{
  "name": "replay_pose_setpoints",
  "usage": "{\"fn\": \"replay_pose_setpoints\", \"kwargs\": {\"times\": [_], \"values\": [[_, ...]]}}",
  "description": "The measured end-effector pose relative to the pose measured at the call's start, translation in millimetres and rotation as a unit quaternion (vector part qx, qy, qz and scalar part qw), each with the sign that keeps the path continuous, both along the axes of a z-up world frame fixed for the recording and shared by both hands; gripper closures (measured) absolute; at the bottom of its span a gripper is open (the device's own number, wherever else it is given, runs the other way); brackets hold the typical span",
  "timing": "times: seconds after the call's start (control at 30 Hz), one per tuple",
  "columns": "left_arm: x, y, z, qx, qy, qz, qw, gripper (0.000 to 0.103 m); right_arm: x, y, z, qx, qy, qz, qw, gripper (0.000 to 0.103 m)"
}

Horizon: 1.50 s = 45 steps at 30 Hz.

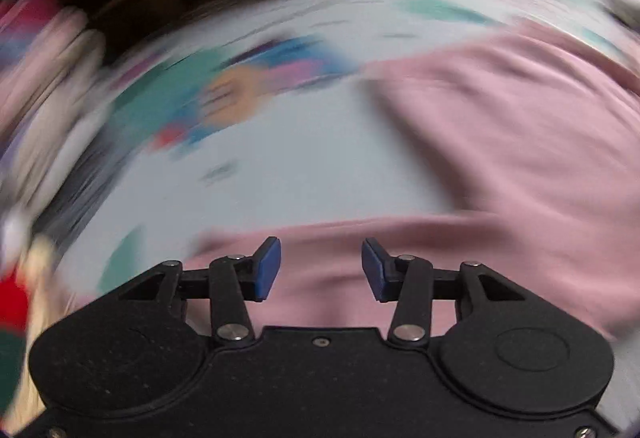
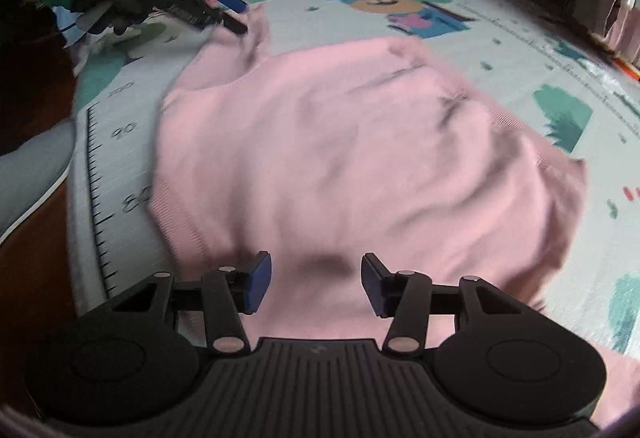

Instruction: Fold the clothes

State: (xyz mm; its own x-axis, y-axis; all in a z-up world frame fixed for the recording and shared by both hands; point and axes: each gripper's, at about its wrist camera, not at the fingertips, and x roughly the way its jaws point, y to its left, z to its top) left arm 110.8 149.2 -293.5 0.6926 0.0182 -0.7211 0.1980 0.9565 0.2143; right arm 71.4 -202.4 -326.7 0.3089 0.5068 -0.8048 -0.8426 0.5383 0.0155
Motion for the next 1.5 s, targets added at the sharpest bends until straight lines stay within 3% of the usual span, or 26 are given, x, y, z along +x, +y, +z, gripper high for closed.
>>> {"fn": "replay_pose_setpoints", "kwargs": {"times": [0.03, 0.1, 0.17, 0.2, 0.27, 0.33, 0.43, 0.57, 0.7, 0.77, 0.9, 1.0, 1.07, 1.13, 1.23, 1.4, 1.5], "values": [[5.5, 13.5, -2.6, -0.014, 0.006, 0.022, 0.9996, 0.059, 0.3, 2.4, 1.1, -0.001, 0.001, 0.000, 1.000, 0.052], [13.0, 29.5, -16.2, -0.017, 0.039, 0.020, 0.9989, 0.058, 4.9, 10.9, -7.9, -0.006, 0.007, -0.001, 1.000, 0.052], [10.8, 34.5, -15.9, 0.010, 0.040, 0.009, 0.9991, 0.055, 8.0, 15.1, -12.6, -0.006, 0.006, -0.001, 1.000, 0.052], [8.9, 35.6, -13.2, 0.029, 0.047, 0.022, 0.9982, 0.063, 10.3, 17.3, -13.5, -0.007, 0.008, -0.002, 1.000, 0.051], [2.8, 37.4, -7.8, 0.062, 0.056, 0.044, 0.9955, 0.067, 13.4, 19.0, -13.3, -0.012, 0.004, -0.004, 1.000, 0.051], [-15.8, 35.6, 1.0, 0.073, 0.022, 0.030, 0.9966, 0.068, 12.9, 16.7, -12.0, -0.013, -0.002, -0.003, 1.000, 0.051], [-33.5, 12.6, 12.7, 0.015, -0.011, -0.039, 0.9991, 0.068, 3.7, 11.8, -2.5, -0.012, -0.021, 0.000, 1.000, 0.051], [-34.2, -45.4, 6.2, -0.045, -0.001, -0.138, 0.9894, 0.068, -1.9, 11.9, 1.0, -0.014, -0.024, -0.003, 1.000, 0.051], [-8.8, -70.0, -22.1, -0.050, 0.039, -0.108, 0.9921, 0.067, -1.5, 8.9, 2.2, -0.017, -0.025, -0.009, 0.999, 0.045], [-0.5, -63.1, -14.2, -0.070, 0.063, -0.077, 0.9926, 0.068, -5.7, 5.8, 5.0, -0.021, -0.032, -0.012, 0.999, 0.046], [-14.6, -67.9, 15.2, -0.106, 0.004, -0.102, 0.9891, 0.070, -10.0, -4.8, 13.3, 0.000, -0.047, -0.034, 0.998, 0.052], [-11.8, -86.1, 15.2, -0.104, -0.010, -0.148, 0.9834, 0.070, -3.6, -8.5, 13.0, -0.002, -0.056, -0.050, 0.997, 0.055], [-5.3, -94.3, 4.8, -0.116, 0.004, -0.171, 0.9785, 0.071, 3.6, -14.7, 13.3, -0.002, -0.058, -0.070, 0.996, 0.055], [0.8, -97.7, -12.4, -0.102, 0.026, -0.163, 0.9810, 0.072, 11.9, -23.7, 12.3, -0.004, -0.058, -0.099, 0.993, 0.054], [12.9, -83.4, -23.5, -0.124, 0.035, -0.133, 0.9826, 0.073, 25.0, -38.4, 0.1, -0.020, -0.025, -0.132, 0.991, 0.054], [6.8, -101.1, -22.3, -0.078, 0.047, -0.158, 0.9832, 0.073, 15.6, -62.5, 6.3, -0.009, -0.032, -0.157, 0.987, 0.054], [21.9, -112.5, -7.9, -0.075, 0.065, -0.155, 0.9830, 0.072, 8.6, -77.0, 14.3, 0.005, -0.034, -0.166, 0.985, 0.054]]}}
